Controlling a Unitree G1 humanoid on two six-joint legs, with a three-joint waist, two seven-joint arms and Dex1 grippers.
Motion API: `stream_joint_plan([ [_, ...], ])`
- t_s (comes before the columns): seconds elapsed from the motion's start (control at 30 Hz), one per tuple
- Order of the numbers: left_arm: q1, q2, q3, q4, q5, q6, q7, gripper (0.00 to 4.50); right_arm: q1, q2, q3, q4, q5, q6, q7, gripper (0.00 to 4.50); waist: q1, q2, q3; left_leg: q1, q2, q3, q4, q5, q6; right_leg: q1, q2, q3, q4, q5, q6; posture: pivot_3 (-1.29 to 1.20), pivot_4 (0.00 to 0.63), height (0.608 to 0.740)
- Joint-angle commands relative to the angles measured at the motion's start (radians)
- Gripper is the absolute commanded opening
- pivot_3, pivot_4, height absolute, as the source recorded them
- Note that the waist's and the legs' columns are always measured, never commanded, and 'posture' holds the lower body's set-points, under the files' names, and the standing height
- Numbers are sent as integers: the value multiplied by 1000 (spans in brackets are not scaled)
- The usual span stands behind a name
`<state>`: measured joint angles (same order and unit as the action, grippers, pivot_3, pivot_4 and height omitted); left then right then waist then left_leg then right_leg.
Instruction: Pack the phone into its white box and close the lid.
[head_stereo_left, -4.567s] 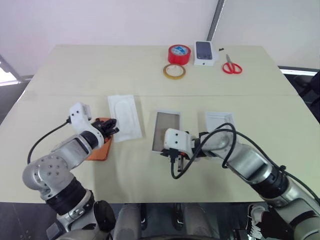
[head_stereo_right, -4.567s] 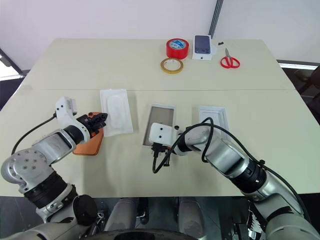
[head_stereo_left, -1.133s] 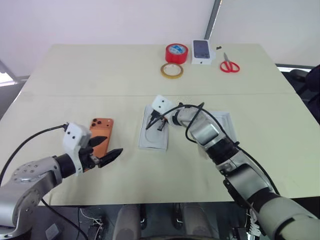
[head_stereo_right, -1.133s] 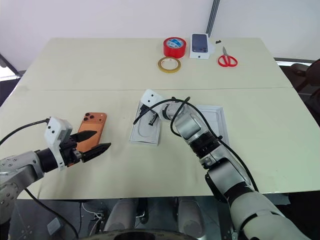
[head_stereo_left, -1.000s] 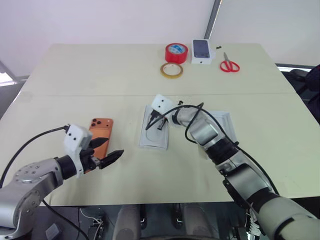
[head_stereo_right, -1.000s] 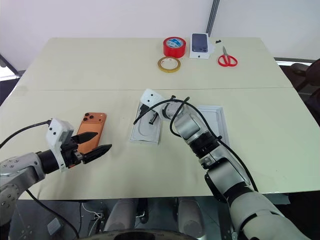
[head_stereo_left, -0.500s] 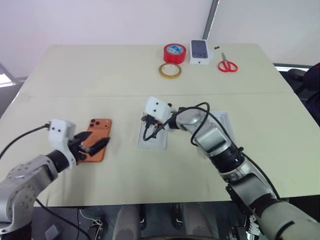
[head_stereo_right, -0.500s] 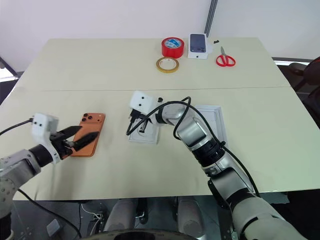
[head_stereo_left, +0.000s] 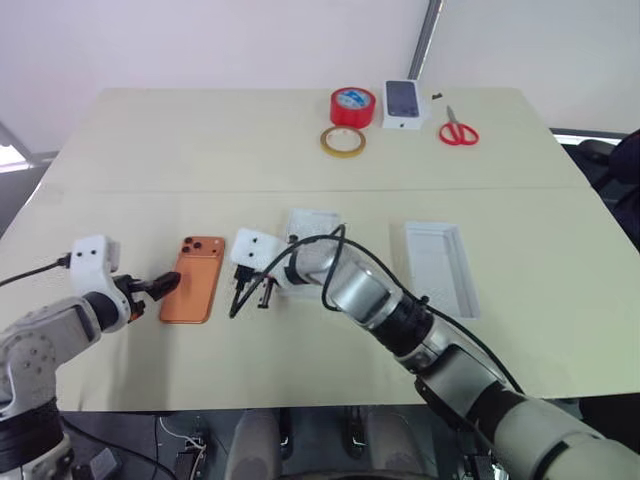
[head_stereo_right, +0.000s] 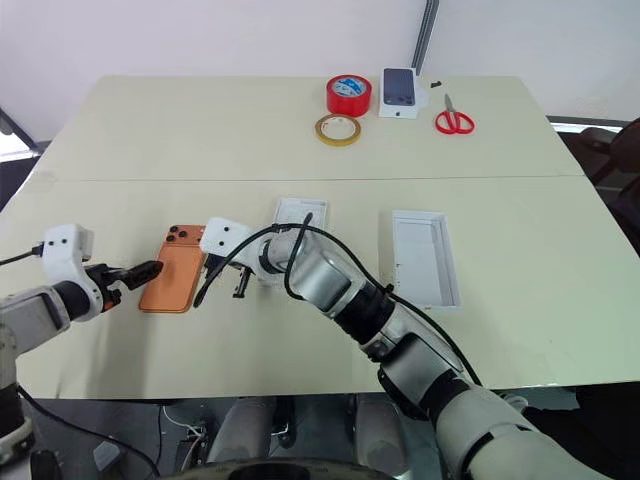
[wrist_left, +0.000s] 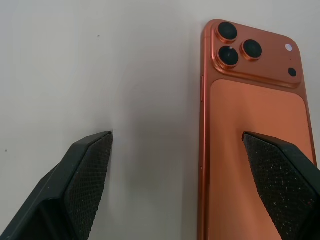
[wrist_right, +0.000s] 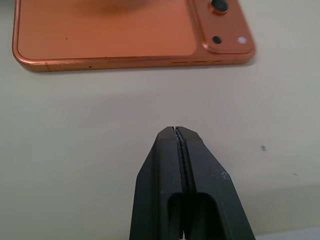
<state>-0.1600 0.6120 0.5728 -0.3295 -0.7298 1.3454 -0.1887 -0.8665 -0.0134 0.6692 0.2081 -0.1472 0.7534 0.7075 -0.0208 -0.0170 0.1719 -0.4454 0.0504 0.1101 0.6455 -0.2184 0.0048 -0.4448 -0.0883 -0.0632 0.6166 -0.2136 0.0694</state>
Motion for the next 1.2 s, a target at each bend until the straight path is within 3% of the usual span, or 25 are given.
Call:
stream_joint_plan([
  [0.03, -13, -7, -25, -4, -41, 58, -42, 4353, -25, 37, 44, 23, -27, -38, 4, 1, 0, 0, 0, 0, 0, 0, 0, 0, 0, -1, 0, 0, 0, 0, 0, 0, 150, 740],
  [0.73, -70, -306, -47, -206, -138, 269, -23, 4353, 0, -31, 27, -10, -55, -100, 47, 1, 9, 0, -2, 1, -4, 0, -2, 0, 0, -2, -7, 0, -2, 0, 0, 0, 150, 740],
  [1.2, -128, -346, 120, -120, -189, 269, 59, 4353, 23, -34, 24, -34, -69, -92, 56, 1, 3, 0, -2, 0, -4, -1, -2, 0, 0, 1, -7, -1, -2, 0, 0, 0, 150, 740],
])
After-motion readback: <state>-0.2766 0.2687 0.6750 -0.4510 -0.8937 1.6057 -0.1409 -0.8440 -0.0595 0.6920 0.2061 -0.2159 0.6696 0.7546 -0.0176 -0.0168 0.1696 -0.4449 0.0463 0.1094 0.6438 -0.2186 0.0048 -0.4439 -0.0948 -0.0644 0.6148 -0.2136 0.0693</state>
